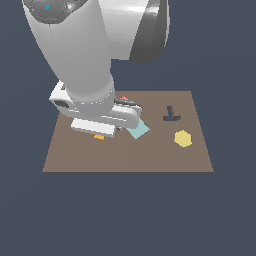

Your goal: Insert a designated object into the corresponding slot on a board.

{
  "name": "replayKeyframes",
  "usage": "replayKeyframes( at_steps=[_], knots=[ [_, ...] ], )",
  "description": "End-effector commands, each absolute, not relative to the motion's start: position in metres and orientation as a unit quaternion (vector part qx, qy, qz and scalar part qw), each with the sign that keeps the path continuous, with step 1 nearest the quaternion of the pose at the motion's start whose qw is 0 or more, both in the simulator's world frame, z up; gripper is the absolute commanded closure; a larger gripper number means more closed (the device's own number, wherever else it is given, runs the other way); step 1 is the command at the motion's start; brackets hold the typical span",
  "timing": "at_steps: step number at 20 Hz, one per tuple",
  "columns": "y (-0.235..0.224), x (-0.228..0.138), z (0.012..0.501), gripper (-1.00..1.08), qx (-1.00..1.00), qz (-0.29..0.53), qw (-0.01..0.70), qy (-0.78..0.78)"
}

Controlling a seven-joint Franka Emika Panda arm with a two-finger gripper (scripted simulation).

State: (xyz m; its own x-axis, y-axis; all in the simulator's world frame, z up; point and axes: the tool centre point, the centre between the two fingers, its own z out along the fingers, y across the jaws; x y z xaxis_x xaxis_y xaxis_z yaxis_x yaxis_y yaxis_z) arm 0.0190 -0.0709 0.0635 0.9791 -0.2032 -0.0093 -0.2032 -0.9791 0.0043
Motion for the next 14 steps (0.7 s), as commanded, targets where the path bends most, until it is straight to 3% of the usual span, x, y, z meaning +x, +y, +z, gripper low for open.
replayKeyframes(
  at_steps=[1,14],
  knots=[
    [-0.0775,0.0235,0.055,-0.92,0.994,-0.002,0.001,-0.112],
    [-0.0824,0.0268,0.0492,-0.92,0.993,0.0,0.0,-0.119]
  ],
)
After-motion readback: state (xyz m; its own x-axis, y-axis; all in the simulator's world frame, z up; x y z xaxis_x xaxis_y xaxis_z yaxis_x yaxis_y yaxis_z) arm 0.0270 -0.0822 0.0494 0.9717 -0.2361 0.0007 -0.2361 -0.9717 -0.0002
